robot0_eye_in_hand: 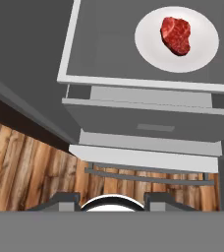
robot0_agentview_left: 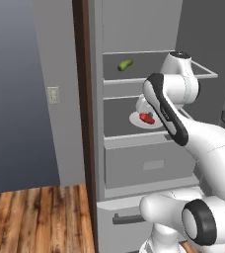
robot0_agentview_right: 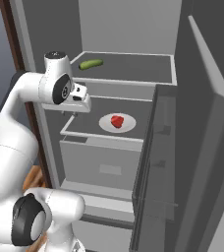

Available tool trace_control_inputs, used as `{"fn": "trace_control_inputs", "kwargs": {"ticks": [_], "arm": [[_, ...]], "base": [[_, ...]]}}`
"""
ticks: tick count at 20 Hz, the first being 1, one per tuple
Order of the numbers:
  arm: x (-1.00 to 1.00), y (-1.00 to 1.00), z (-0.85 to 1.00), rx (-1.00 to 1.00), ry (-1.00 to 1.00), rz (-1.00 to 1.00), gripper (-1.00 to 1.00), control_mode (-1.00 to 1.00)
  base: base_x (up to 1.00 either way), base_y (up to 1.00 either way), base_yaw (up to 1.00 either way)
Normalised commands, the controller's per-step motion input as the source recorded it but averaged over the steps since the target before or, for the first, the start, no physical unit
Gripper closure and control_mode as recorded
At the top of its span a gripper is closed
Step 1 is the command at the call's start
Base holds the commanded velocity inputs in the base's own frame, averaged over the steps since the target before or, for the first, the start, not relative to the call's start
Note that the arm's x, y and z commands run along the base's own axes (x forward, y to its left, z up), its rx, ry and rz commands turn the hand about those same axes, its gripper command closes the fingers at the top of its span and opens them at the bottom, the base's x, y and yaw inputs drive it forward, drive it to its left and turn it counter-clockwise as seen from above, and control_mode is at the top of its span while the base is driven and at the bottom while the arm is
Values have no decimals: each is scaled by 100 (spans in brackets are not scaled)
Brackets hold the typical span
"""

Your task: Retrieve the steak from the fridge and place it on the cutting board.

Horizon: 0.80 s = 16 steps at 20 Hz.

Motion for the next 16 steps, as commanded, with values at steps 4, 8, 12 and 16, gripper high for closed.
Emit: {"fn": "trace_control_inputs", "kwargs": {"ticks": [4, 8, 12, 16], "arm": [[-3, 0, 0, 0, 0, 0, -100, -100], [-1, 0, -6, 0, 0, 0, -100, -100], [0, -1, -47, 0, -22, 0, -100, -100], [3, -7, -10, 0, -10, 0, -100, -100]], "base": [[0, 0, 0], [0, 0, 0], [0, 0, 0], [0, 0, 0]]}}
